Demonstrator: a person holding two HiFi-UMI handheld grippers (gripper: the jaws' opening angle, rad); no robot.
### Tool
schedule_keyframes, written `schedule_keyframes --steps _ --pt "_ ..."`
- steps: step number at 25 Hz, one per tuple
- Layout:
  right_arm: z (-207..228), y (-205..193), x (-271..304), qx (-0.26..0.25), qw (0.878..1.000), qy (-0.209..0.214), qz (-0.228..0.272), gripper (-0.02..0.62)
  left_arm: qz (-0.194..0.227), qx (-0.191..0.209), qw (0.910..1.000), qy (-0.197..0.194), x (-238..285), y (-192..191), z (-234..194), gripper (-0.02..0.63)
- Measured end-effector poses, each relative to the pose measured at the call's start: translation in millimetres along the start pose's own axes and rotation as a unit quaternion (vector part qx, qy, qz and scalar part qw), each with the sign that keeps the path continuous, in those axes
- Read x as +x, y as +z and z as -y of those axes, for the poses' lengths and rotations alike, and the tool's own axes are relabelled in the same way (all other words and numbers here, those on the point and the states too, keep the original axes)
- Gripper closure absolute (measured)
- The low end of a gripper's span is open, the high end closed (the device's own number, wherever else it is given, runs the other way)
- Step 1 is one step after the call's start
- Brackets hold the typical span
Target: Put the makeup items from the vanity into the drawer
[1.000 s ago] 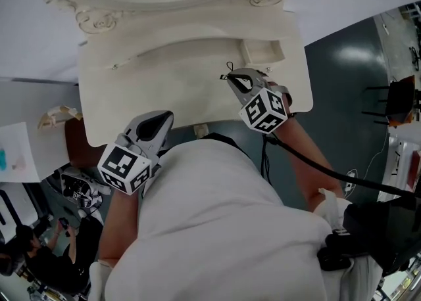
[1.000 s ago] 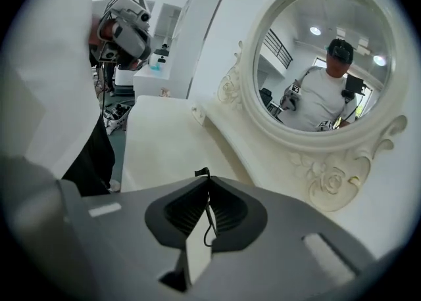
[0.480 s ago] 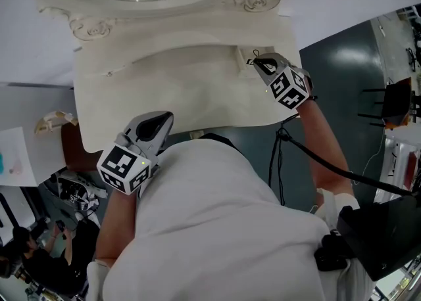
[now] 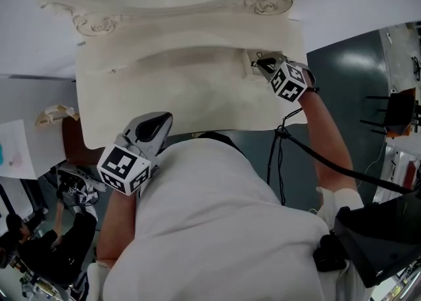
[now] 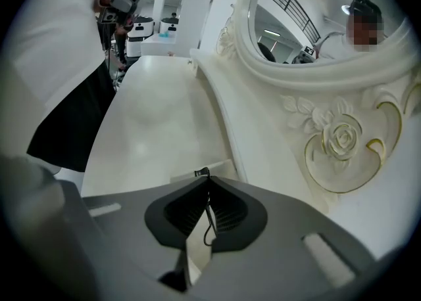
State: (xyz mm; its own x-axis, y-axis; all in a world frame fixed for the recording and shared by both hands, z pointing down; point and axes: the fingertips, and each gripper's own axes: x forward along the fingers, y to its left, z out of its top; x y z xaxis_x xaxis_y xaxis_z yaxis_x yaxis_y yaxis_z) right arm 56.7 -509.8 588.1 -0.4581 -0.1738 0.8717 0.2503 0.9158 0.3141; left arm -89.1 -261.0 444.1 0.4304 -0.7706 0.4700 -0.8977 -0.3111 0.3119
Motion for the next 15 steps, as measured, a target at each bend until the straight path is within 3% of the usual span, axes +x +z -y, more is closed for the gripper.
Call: schedule_keyframes --steps 7,15 --pt "6 -13 20 -0.012 0.999 0.018 -0.030 0.583 -0.002 -0.003 0.9999 0.010 -4 -2 -11 0.607" --pt "0 -27 40 0.009 0.998 0.038 -0.050 0.583 -0.011 -0.004 0.9999 0.010 -7 -3 -18 0.607"
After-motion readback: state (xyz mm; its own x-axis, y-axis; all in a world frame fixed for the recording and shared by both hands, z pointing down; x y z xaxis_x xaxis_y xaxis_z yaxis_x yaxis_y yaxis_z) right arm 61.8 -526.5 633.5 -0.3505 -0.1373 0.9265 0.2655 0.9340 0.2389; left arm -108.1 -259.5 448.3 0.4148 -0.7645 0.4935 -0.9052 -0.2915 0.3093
